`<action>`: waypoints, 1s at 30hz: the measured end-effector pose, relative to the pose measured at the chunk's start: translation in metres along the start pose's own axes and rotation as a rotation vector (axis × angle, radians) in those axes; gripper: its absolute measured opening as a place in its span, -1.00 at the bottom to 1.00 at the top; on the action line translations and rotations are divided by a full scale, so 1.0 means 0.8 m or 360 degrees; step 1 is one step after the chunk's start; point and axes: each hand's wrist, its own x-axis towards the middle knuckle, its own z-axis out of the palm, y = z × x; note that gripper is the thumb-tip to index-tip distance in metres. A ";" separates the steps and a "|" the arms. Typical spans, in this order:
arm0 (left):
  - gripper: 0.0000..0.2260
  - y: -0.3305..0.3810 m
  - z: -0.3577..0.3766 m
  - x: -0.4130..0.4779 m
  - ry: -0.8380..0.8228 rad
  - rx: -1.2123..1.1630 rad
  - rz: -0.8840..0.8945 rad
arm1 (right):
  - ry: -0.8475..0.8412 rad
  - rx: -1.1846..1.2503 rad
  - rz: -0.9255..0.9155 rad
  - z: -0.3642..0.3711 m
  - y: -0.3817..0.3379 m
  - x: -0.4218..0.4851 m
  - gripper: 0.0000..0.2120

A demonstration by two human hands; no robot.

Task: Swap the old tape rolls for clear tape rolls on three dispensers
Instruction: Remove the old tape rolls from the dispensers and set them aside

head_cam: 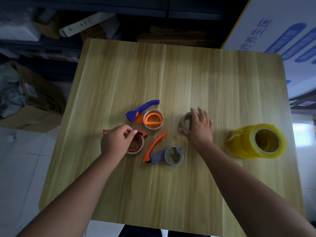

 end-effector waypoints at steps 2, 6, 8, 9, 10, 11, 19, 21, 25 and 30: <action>-0.82 0.003 -0.005 0.019 0.0065 -0.0002 0.0031 | 0.0086 -0.0103 -0.0126 0.000 -0.027 -0.002 -0.16; -0.84 0.008 -0.005 0.042 0.0066 -0.0003 0.0103 | -0.0042 -0.0043 -0.0387 0.014 -0.072 -0.008 -0.22; -0.84 0.009 0.000 0.046 0.0029 0.0024 0.0139 | -0.0124 -0.0033 -0.0443 0.024 -0.085 -0.005 -0.22; -0.85 0.008 0.003 0.047 0.0021 0.0039 0.0158 | -0.0156 -0.0046 -0.0454 0.027 -0.090 -0.003 -0.22; -0.85 0.005 0.006 0.050 0.0028 0.0065 0.0191 | -0.0190 -0.0055 -0.0456 0.030 -0.095 -0.001 -0.20; -0.82 0.002 0.009 0.054 0.0037 0.0097 0.0226 | -0.0240 -0.0066 -0.0450 0.032 -0.100 0.001 -0.18; -0.79 -0.016 0.029 0.095 -0.0030 -0.0063 0.0089 | -0.0295 -0.0034 -0.0322 0.047 -0.133 0.016 -0.12; -0.82 -0.018 0.029 0.100 -0.0010 -0.0070 0.0101 | -0.0265 0.0048 -0.0333 0.047 -0.132 0.015 -0.14; -0.87 -0.020 0.032 0.101 -0.0019 -0.0082 0.0113 | -0.0138 0.0092 -0.0387 0.035 -0.124 0.008 -0.17; -0.91 -0.020 0.033 0.103 -0.0033 -0.0139 0.0103 | 0.0112 0.0190 -0.0354 -0.005 -0.103 0.013 -0.25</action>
